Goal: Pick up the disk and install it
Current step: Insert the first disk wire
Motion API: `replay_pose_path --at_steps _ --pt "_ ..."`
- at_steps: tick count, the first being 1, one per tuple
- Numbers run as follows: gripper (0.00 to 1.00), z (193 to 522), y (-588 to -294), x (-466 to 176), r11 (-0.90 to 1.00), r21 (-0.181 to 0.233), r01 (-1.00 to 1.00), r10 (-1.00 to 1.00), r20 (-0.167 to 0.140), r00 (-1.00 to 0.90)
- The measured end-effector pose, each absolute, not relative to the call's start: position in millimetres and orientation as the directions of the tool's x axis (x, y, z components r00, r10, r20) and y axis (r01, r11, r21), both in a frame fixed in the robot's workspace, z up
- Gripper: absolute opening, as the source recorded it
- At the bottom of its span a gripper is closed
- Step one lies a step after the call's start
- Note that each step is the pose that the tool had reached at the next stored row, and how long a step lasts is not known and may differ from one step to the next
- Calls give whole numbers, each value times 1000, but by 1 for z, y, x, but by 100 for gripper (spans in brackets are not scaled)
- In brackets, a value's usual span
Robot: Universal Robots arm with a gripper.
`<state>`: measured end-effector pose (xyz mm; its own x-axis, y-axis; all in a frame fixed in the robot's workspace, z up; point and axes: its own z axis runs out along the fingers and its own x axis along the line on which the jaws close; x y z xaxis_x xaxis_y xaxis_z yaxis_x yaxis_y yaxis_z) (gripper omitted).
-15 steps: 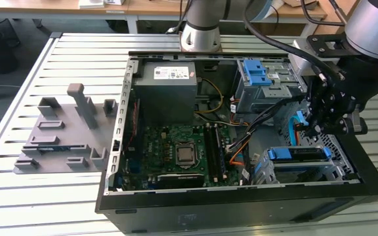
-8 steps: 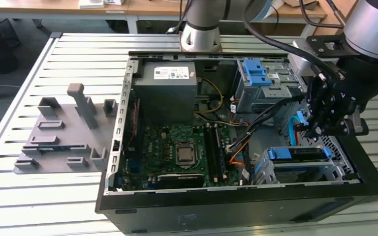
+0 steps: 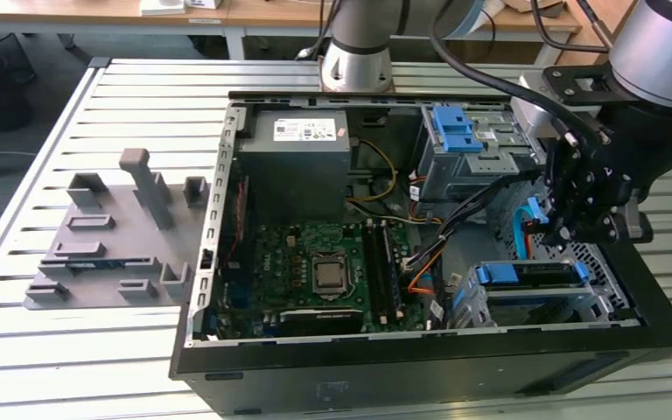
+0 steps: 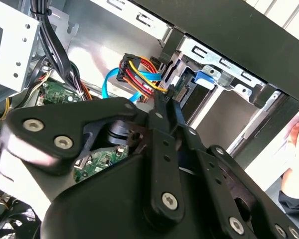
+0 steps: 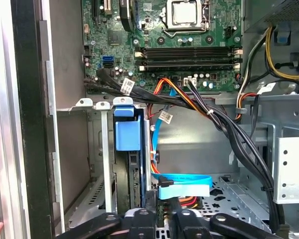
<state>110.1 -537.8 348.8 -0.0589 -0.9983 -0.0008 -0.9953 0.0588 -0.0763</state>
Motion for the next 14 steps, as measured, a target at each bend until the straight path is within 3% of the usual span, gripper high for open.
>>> replay_pose_path --at_steps 1,9,14 --pt "17 349 -538 110 59 -76 -995 -998 -1 -59" --pt "16 349 -538 110 59 -77 -995 -998 2 -59" --pt "16 348 -538 110 55 -79 -995 -997 46 -59"
